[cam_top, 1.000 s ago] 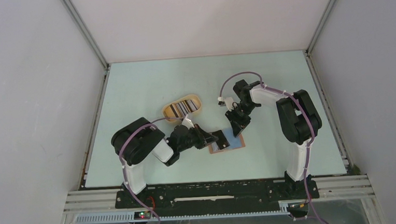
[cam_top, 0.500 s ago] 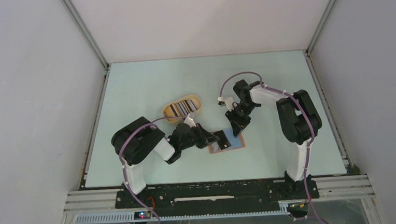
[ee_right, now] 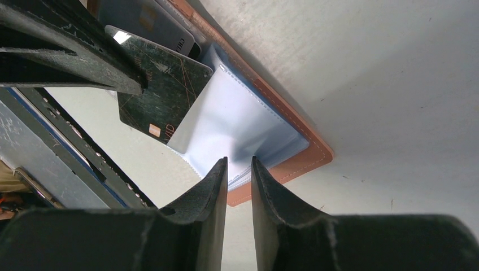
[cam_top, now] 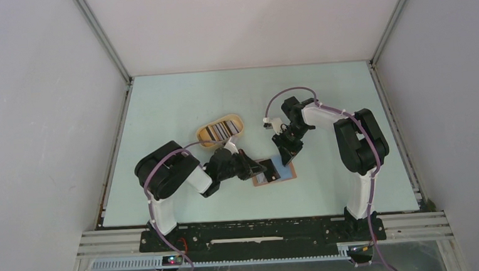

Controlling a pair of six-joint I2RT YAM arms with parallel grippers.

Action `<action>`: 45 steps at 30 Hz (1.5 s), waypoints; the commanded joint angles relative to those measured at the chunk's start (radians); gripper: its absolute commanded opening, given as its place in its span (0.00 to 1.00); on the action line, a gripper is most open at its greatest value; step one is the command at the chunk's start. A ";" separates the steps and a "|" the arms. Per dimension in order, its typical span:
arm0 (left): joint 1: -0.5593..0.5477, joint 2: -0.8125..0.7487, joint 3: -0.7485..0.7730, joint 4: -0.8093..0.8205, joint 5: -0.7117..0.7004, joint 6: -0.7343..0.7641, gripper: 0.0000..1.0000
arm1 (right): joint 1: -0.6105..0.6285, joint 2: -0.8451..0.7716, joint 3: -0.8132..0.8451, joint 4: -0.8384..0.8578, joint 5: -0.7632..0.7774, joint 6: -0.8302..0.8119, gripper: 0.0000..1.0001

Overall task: Put the credit cards into the card holder
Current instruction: Insert the credit card into the card holder.

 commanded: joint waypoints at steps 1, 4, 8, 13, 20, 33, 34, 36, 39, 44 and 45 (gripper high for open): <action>-0.005 0.003 0.027 -0.056 0.025 0.005 0.01 | 0.009 0.015 0.026 -0.002 0.015 -0.001 0.31; -0.004 0.007 0.031 -0.056 0.030 0.004 0.02 | 0.011 0.015 0.026 -0.003 0.015 -0.001 0.31; -0.003 0.013 0.036 -0.056 0.032 0.004 0.02 | 0.012 0.014 0.026 -0.002 0.014 -0.001 0.31; -0.004 0.028 0.053 -0.055 0.039 0.002 0.03 | 0.014 0.013 0.025 -0.002 0.017 -0.001 0.31; -0.006 0.056 0.075 -0.035 0.051 -0.003 0.07 | 0.014 0.000 0.025 0.001 0.008 0.000 0.33; -0.002 0.059 0.075 -0.017 0.057 0.007 0.28 | 0.004 -0.150 -0.005 0.031 -0.088 -0.050 0.34; -0.001 0.061 0.074 -0.012 0.056 0.007 0.29 | 0.003 -0.173 -0.012 0.038 -0.103 -0.061 0.34; 0.004 0.061 0.072 -0.005 0.059 0.009 0.31 | 0.005 -0.220 -0.033 0.056 -0.136 -0.077 0.34; 0.009 0.059 0.068 0.009 0.068 0.010 0.35 | 0.015 -0.306 -0.078 0.095 -0.193 -0.124 0.33; 0.018 0.066 0.065 0.030 0.080 0.009 0.40 | 0.084 -0.514 -0.230 0.230 -0.235 -0.269 0.31; 0.018 0.068 0.064 0.033 0.081 0.008 0.40 | 0.107 -0.559 -0.278 0.265 -0.233 -0.332 0.30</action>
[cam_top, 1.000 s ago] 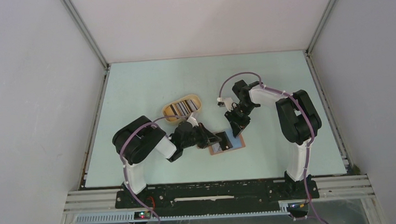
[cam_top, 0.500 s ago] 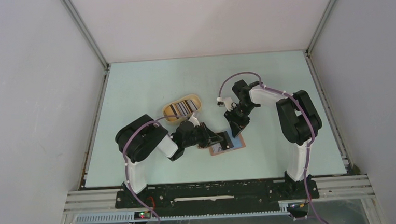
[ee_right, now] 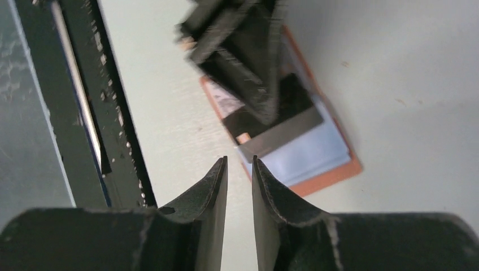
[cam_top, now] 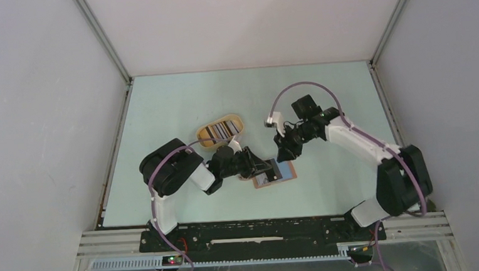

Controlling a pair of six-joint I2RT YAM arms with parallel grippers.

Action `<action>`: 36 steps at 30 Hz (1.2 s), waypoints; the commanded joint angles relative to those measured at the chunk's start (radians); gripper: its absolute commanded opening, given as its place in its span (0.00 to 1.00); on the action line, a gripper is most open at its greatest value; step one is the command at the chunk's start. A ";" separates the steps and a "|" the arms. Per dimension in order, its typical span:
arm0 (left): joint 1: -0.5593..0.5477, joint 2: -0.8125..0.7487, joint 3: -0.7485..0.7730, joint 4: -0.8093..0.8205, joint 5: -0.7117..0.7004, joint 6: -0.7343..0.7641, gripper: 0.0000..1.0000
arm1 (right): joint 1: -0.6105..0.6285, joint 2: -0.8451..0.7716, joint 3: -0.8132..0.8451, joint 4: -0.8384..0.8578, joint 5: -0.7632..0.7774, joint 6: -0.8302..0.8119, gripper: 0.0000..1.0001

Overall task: Put the credit cards into the card holder
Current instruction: Insert the credit card into the card holder.

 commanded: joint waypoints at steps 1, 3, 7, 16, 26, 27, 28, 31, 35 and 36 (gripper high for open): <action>0.011 0.019 0.008 0.018 0.013 0.016 0.40 | 0.101 -0.199 -0.165 0.173 -0.054 -0.258 0.29; 0.014 0.023 0.008 0.022 0.016 0.015 0.40 | 0.156 -0.275 -0.272 0.243 -0.043 -0.438 0.27; 0.016 0.027 0.011 0.025 0.020 0.020 0.41 | 0.263 -0.320 -0.375 0.370 0.053 -0.610 0.16; 0.017 0.031 0.012 0.026 0.022 0.026 0.42 | 0.448 -0.156 -0.375 0.558 0.351 -0.638 0.11; 0.016 0.032 0.011 0.028 0.021 0.027 0.43 | 0.505 -0.041 -0.382 0.633 0.503 -0.663 0.10; 0.016 0.032 0.012 0.028 0.022 0.027 0.43 | 0.509 -0.034 -0.390 0.645 0.521 -0.674 0.10; 0.017 0.032 0.011 0.028 0.021 0.027 0.43 | 0.511 -0.029 -0.395 0.649 0.531 -0.684 0.10; 0.016 0.032 0.011 0.029 0.021 0.027 0.43 | 0.512 -0.020 -0.406 0.647 0.541 -0.698 0.10; 0.016 0.031 0.012 0.029 0.021 0.028 0.43 | 0.515 -0.022 -0.416 0.635 0.559 -0.724 0.10; 0.016 0.031 0.011 0.029 0.021 0.029 0.43 | 0.516 -0.025 -0.420 0.630 0.561 -0.729 0.10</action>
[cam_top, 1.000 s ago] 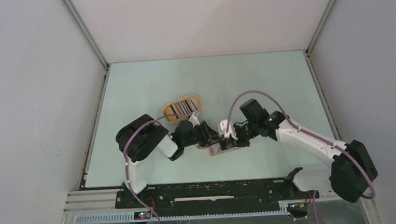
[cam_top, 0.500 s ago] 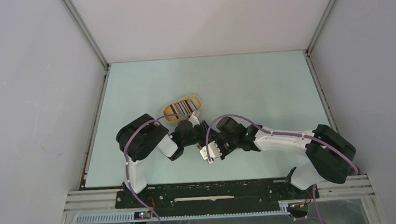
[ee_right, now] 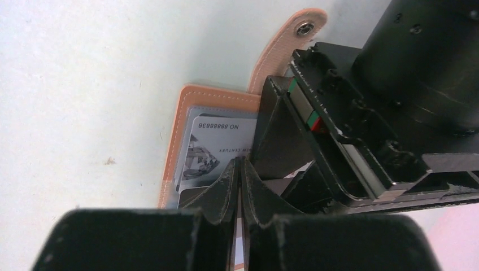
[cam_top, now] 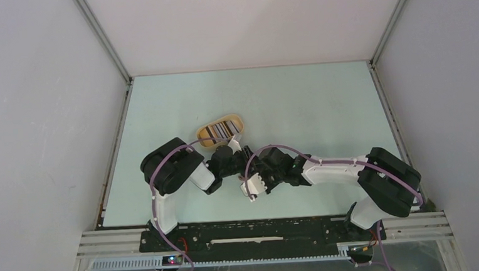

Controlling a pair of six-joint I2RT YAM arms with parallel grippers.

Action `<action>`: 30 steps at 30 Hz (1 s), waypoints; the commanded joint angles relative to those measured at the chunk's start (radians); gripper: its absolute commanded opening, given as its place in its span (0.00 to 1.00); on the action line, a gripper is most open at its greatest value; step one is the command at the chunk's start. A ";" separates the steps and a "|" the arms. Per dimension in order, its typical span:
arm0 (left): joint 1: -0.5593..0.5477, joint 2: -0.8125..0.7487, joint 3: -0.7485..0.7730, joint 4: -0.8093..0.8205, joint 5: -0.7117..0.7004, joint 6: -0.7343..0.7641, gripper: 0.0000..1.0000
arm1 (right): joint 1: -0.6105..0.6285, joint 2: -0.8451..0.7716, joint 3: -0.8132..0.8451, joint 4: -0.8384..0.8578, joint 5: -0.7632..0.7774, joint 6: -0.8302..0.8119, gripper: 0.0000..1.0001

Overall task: Put the credit cards into the card holder
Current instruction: Insert the credit card into the card holder.

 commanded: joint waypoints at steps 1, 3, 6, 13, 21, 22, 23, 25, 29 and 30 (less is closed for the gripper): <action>0.006 0.015 0.011 -0.007 -0.002 0.027 0.44 | 0.012 -0.006 -0.015 0.015 0.034 -0.052 0.10; 0.005 0.015 0.012 -0.008 -0.003 0.027 0.44 | 0.012 -0.011 -0.024 0.012 0.043 -0.062 0.10; 0.005 0.016 0.011 -0.009 -0.003 0.027 0.44 | 0.007 -0.018 -0.027 0.000 0.055 -0.067 0.10; 0.005 0.016 0.013 -0.011 -0.007 0.029 0.45 | -0.029 -0.044 -0.047 -0.017 0.074 -0.081 0.10; 0.004 0.015 0.013 -0.014 -0.008 0.030 0.45 | -0.080 -0.087 -0.069 -0.032 0.069 -0.086 0.10; 0.005 0.015 0.013 -0.014 -0.008 0.030 0.45 | -0.085 -0.093 -0.069 -0.034 0.066 -0.084 0.10; 0.005 0.015 0.013 -0.014 -0.008 0.030 0.45 | -0.089 -0.097 -0.069 -0.035 0.064 -0.082 0.10; 0.005 0.013 0.013 -0.014 -0.006 0.030 0.46 | -0.098 -0.108 -0.069 -0.039 0.053 -0.071 0.11; 0.004 0.014 0.005 0.017 -0.004 0.026 0.45 | -0.122 -0.143 -0.064 -0.064 -0.025 -0.032 0.14; 0.005 0.013 0.003 0.022 -0.006 0.024 0.45 | -0.125 -0.149 -0.059 -0.075 -0.047 -0.021 0.14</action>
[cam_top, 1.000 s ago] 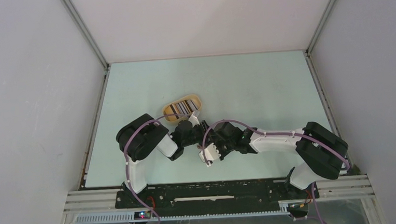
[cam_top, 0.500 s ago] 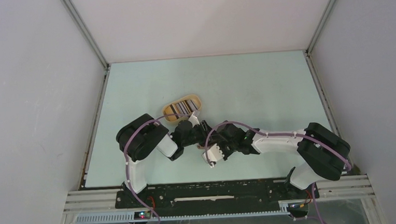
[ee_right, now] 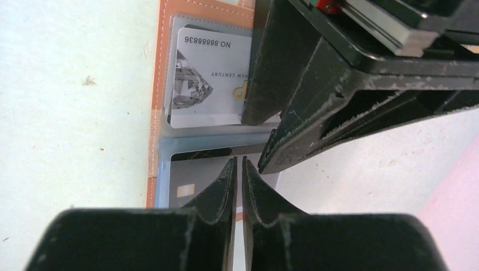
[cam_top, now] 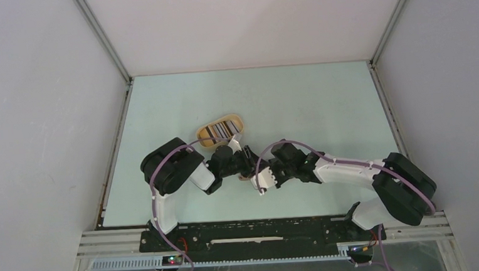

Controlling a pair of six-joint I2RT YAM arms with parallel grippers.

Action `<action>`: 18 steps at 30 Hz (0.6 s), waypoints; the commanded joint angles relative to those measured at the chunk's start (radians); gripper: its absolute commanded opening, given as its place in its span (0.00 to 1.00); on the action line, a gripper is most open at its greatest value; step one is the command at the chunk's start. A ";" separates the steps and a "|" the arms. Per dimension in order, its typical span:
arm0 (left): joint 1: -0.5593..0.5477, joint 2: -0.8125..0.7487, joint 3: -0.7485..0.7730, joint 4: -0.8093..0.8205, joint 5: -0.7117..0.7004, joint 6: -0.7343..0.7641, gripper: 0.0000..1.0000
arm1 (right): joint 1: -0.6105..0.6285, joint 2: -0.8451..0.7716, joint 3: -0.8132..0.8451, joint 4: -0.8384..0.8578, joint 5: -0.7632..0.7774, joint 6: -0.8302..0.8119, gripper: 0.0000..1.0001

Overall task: Put the credit cards into the card holder
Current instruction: Insert the credit card into the card holder.

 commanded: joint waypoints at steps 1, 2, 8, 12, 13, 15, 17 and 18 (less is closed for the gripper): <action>0.006 0.013 0.000 0.021 -0.007 0.024 0.45 | -0.018 -0.052 0.009 -0.046 -0.101 0.053 0.14; 0.006 0.014 -0.002 0.024 -0.007 0.024 0.46 | -0.016 -0.051 0.014 -0.050 -0.116 0.064 0.15; 0.006 0.014 -0.002 0.030 -0.007 0.024 0.45 | 0.047 0.007 0.043 -0.012 -0.097 0.122 0.15; 0.007 0.014 -0.002 0.030 -0.007 0.026 0.46 | 0.065 0.061 0.063 0.020 -0.040 0.147 0.15; 0.007 0.016 -0.002 0.030 -0.006 0.026 0.46 | 0.065 0.069 0.065 0.025 -0.033 0.148 0.16; 0.007 0.016 -0.002 0.030 -0.007 0.026 0.46 | 0.063 0.080 0.065 0.030 -0.017 0.148 0.15; 0.006 0.016 -0.002 0.030 -0.007 0.027 0.46 | 0.058 0.090 0.065 0.030 -0.001 0.143 0.15; 0.007 0.016 -0.002 0.030 -0.007 0.027 0.46 | 0.055 0.091 0.065 0.029 0.005 0.142 0.15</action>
